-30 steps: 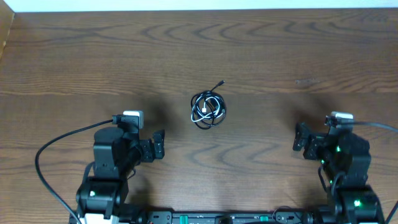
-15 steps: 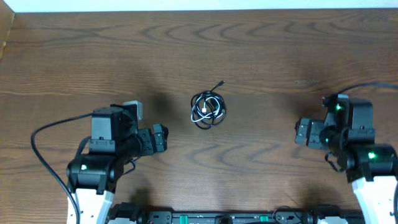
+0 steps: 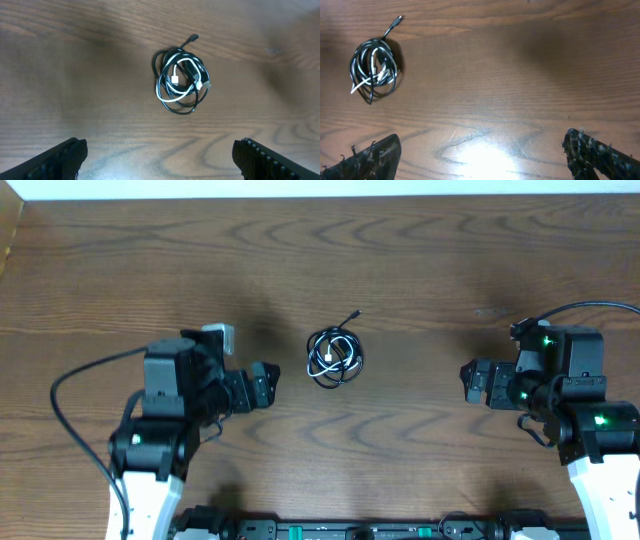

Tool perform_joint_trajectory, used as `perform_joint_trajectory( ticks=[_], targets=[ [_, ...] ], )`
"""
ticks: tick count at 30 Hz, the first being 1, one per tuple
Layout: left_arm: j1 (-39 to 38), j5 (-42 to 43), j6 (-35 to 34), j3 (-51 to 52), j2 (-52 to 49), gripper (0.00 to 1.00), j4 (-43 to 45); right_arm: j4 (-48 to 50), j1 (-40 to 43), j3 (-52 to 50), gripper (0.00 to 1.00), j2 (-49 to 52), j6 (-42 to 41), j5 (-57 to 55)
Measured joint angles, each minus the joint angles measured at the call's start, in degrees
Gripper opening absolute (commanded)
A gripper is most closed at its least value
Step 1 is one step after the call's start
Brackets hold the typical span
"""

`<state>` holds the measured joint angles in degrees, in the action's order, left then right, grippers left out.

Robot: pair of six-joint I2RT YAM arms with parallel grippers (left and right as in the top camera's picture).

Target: Untangle cables

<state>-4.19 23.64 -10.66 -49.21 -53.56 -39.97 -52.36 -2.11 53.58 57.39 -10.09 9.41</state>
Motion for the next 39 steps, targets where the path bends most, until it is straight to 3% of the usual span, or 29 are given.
perform_joint_trajectory(
  ticks=[6,11,18,29,31,34,39],
  targets=[
    [-0.04,-0.85,3.82,-8.81,-12.52,1.0,-1.79,0.7,0.0,0.02,0.99,0.09,0.0,-0.9],
    [-2.12,-2.73,6.34,-14.34,-21.59,0.94,0.79,0.72,0.0,0.04,0.99,0.24,0.0,-1.14],
    [-9.77,-3.19,8.39,-14.58,-31.98,0.83,10.14,0.63,0.0,0.04,0.99,0.31,0.0,-1.27],
    [-15.76,-6.27,9.18,-14.58,-46.77,0.78,14.12,0.22,0.0,0.04,0.99,0.37,0.0,-1.31],
    [-16.39,-7.08,9.18,-14.58,-48.78,0.75,14.53,-0.13,0.0,0.04,0.99,0.37,0.0,-1.31],
    [-16.65,-7.5,9.29,-14.58,-50.03,0.59,14.91,-0.28,0.0,0.04,0.99,0.37,0.0,-1.31],
    [-16.83,-8.07,9.2,-14.58,-52.33,0.54,15.08,-0.31,0.0,0.04,0.99,0.37,0.0,-1.31]
  ],
)
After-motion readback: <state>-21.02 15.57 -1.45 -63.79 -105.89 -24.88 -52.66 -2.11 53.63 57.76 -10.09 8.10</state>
